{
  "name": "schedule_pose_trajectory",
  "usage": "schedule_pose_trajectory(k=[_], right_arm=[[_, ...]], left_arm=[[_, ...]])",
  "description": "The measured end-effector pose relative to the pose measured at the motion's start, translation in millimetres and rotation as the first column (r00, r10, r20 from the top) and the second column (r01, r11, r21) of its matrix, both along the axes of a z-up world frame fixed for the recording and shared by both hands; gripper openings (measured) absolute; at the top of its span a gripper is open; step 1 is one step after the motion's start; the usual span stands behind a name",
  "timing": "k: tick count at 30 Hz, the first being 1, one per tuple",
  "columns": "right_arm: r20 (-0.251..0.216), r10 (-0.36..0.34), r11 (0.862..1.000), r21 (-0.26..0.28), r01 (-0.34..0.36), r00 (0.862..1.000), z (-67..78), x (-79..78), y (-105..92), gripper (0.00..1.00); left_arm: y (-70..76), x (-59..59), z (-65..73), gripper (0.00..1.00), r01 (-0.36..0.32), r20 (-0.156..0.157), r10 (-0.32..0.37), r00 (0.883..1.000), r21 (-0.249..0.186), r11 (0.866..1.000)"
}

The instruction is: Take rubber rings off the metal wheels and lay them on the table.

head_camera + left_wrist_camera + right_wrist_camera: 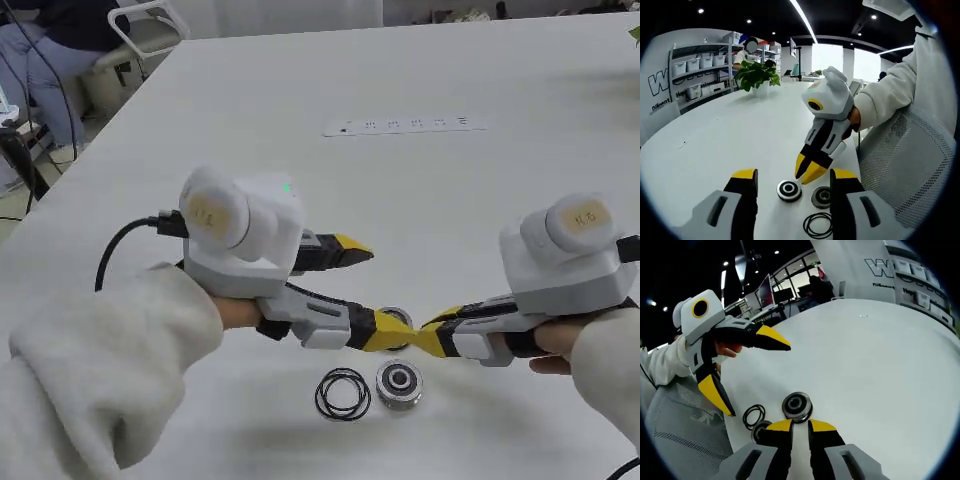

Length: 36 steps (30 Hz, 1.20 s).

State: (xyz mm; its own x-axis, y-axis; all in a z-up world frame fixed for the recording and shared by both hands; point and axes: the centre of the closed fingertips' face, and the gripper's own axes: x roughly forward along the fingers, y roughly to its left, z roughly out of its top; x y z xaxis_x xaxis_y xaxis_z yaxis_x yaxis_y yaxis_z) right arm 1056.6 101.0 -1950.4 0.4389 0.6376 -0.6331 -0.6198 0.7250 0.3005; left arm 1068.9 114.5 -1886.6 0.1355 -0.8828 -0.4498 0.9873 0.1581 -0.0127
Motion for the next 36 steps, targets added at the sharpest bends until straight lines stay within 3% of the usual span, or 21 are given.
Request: schedule_pose_trajectory(k=[4, 9, 15, 24, 28, 31, 33, 36], right_arm=[[0.030, 0.019, 1.000, -0.010, -0.019, 0.999, -0.8, 1.9, -0.3, 0.12], [0.055, 0.044, 0.999, -0.034, -0.042, 0.998, -2.1, 3.1, 0.5, 0.14], [0.069, 0.061, 0.997, -0.047, -0.058, 0.996, -3.7, 3.2, 2.6, 0.15], [0.084, 0.080, 0.995, -0.060, -0.075, 0.993, -7.1, 3.8, 3.4, 0.20], [0.081, 0.084, 0.995, -0.060, -0.079, 0.993, -8.7, 3.7, 3.9, 0.20], [0.088, 0.092, 0.994, -0.067, -0.086, 0.992, -9.1, 3.5, 4.5, 0.20], [0.092, 0.094, 0.994, -0.070, -0.088, 0.991, -9.0, 3.9, 4.9, 0.21], [0.097, 0.100, 0.993, -0.076, -0.093, 0.990, -9.4, 3.6, 5.3, 0.20]], left_arm=[[2.6, 6.3, -13.4, 0.48, -0.026, 0.007, 0.026, 1.000, 0.028, 0.999], [0.9, 7.1, -24.5, 0.39, -0.038, 0.007, 0.038, 0.999, 0.032, 0.999], [1.5, 5.9, -40.9, 0.31, -0.050, 0.015, 0.049, 0.999, 0.073, 0.996], [-4.6, 3.1, -46.1, 0.19, -0.057, 0.004, 0.057, 0.998, 0.071, 0.996], [-7.0, 4.3, -48.8, 0.14, -0.064, 0.036, 0.061, 0.997, 0.079, 0.995], [-5.5, 6.1, -53.6, 0.14, -0.086, 0.006, 0.085, 0.996, 0.086, 0.993], [-4.3, 4.7, -52.5, 0.13, -0.082, 0.026, 0.080, 0.996, 0.087, 0.993], [-4.0, 6.0, -51.3, 0.10, -0.091, 0.029, 0.089, 0.996, 0.087, 0.992]])
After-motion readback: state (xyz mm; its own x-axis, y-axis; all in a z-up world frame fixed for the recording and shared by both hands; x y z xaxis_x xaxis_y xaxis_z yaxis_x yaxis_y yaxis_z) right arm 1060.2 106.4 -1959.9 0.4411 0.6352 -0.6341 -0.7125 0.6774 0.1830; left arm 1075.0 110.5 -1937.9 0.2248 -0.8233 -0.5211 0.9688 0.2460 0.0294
